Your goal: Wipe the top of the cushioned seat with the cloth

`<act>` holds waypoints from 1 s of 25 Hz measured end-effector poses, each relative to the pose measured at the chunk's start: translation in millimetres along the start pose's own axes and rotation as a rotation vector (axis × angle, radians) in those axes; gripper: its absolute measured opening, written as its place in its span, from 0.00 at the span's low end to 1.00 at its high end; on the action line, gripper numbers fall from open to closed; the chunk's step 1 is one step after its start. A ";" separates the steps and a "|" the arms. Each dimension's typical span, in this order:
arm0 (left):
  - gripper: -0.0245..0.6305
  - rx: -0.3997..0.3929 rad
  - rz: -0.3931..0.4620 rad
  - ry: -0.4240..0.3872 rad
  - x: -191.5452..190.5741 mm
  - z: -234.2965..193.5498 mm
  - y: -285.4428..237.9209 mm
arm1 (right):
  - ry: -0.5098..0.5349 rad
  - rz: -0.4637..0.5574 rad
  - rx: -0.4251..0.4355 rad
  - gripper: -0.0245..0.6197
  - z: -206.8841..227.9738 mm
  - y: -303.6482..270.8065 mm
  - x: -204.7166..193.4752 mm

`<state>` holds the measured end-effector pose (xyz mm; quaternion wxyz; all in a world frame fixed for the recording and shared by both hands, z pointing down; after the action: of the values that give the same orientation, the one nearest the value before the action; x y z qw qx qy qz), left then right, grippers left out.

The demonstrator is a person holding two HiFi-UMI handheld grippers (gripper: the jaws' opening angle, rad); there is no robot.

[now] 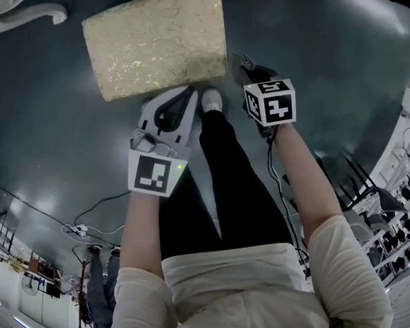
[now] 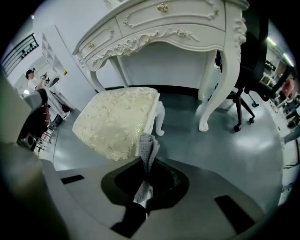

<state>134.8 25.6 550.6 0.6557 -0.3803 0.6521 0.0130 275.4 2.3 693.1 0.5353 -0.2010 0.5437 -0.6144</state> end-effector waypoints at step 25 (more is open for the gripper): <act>0.04 0.063 0.220 -0.126 194.6 -84.5 163.8 | 0.141 0.431 0.054 0.08 -205.1 172.7 169.7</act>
<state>8.4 5.2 315.1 0.7016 -0.2842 0.6474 0.0884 122.5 -25.2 416.4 0.6199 -0.0223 0.5937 -0.5126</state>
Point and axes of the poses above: the fingertips, and each gripper's own axes: y backward along the fingers, z to its right, x out of its top, the point moved 1 cm from there along y, backward along the fingers, and after that the axes turned 9 degrees about x, right-handed, at the moved point
